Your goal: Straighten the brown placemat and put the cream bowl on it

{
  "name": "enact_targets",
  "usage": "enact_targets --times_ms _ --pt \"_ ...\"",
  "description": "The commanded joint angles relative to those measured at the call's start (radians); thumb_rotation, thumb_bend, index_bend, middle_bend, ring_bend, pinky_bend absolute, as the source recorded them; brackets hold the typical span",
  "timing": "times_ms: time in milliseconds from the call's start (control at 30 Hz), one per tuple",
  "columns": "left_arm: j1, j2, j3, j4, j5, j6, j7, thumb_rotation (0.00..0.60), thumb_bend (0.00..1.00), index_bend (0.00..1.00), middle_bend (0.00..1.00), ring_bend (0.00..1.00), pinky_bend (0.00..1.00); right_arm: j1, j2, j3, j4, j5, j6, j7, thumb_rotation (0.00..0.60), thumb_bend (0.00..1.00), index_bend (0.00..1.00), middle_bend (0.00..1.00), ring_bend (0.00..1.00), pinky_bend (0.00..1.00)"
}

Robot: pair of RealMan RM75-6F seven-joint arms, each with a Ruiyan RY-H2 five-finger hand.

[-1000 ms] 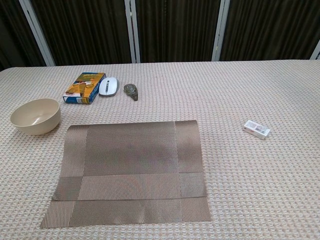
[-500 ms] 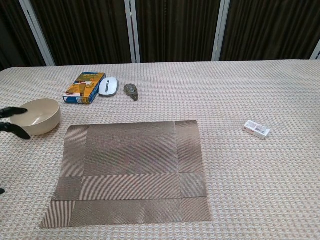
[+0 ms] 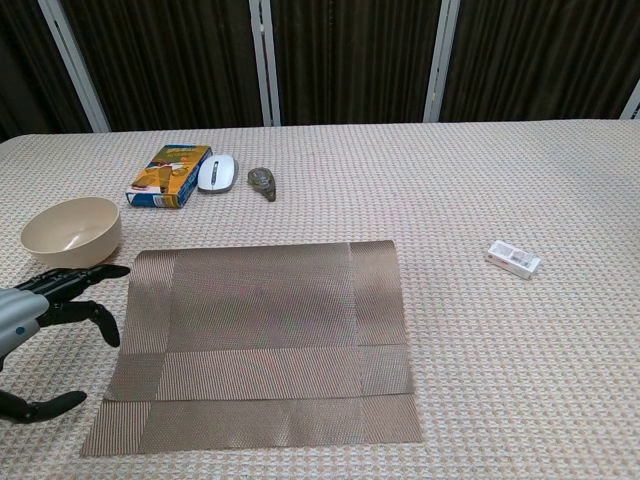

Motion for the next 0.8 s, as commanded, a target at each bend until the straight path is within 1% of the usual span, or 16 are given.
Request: enact_targets --times_ms 33,267,433,800 --pt "-0.004 -0.007 0.001 0.009 0.003 0.000 0.002 0.600 0.26 0.39 0.00 0.00 0.00 0.000 0.001 0.001 0.001 0.002 0.000 0.003 0.600 0.00 0.00 0.00 0.00 0.00" --pt "-0.009 -0.028 0.007 0.030 0.007 -0.003 -0.001 0.600 0.26 0.39 0.00 0.00 0.00 -0.001 0.005 0.002 0.000 0.004 0.001 0.012 0.600 0.00 0.00 0.00 0.00 0.00" --pt "-0.008 -0.049 0.014 0.067 0.006 -0.003 -0.021 0.600 0.26 0.40 0.00 0.00 0.00 -0.001 0.006 0.003 0.001 0.005 0.001 0.018 0.600 0.00 0.00 0.00 0.00 0.00" --pt "-0.020 -0.083 0.010 0.112 0.002 -0.006 -0.041 0.600 0.27 0.40 0.00 0.00 0.00 0.000 0.008 0.006 0.005 0.011 0.000 0.027 0.600 0.00 0.00 0.00 0.00 0.00"
